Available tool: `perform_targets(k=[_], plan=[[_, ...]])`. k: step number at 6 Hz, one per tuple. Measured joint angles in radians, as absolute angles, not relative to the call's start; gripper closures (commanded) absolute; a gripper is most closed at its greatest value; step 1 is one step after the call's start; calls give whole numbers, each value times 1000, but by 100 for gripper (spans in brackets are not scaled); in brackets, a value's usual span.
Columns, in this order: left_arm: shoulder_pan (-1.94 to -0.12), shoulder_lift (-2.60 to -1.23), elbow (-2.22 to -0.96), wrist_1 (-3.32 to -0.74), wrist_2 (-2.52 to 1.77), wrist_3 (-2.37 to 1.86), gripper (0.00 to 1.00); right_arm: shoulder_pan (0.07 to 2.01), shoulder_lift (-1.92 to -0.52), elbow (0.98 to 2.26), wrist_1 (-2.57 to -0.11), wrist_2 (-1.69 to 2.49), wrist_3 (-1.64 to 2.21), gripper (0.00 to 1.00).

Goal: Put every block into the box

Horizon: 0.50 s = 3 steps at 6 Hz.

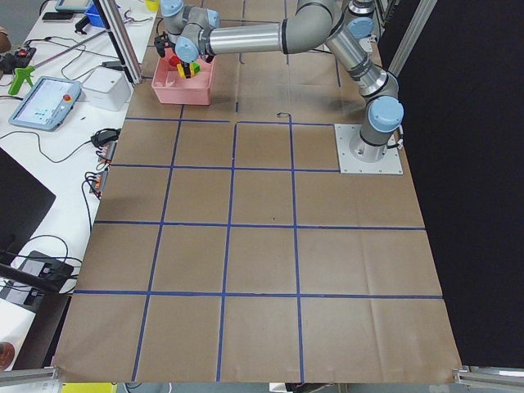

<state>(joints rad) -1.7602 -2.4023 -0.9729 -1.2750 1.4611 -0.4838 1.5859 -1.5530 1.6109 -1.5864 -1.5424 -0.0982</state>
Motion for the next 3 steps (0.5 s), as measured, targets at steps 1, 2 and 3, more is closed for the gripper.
perform_targets(k=[1,2,3], plan=[[-1760,-2400,-974,-1272,1463,-483,1,1586,-1604,1680,-1580,-1547,-96,0],[-1759,-2380,-973,-1276,1477,-469,1,1587,-1626,1708,-1582,-1554,-96,0],[-1757,-2334,-978,-1301,1518,-416,1,1587,-1630,1716,-1585,-1555,-95,0]])
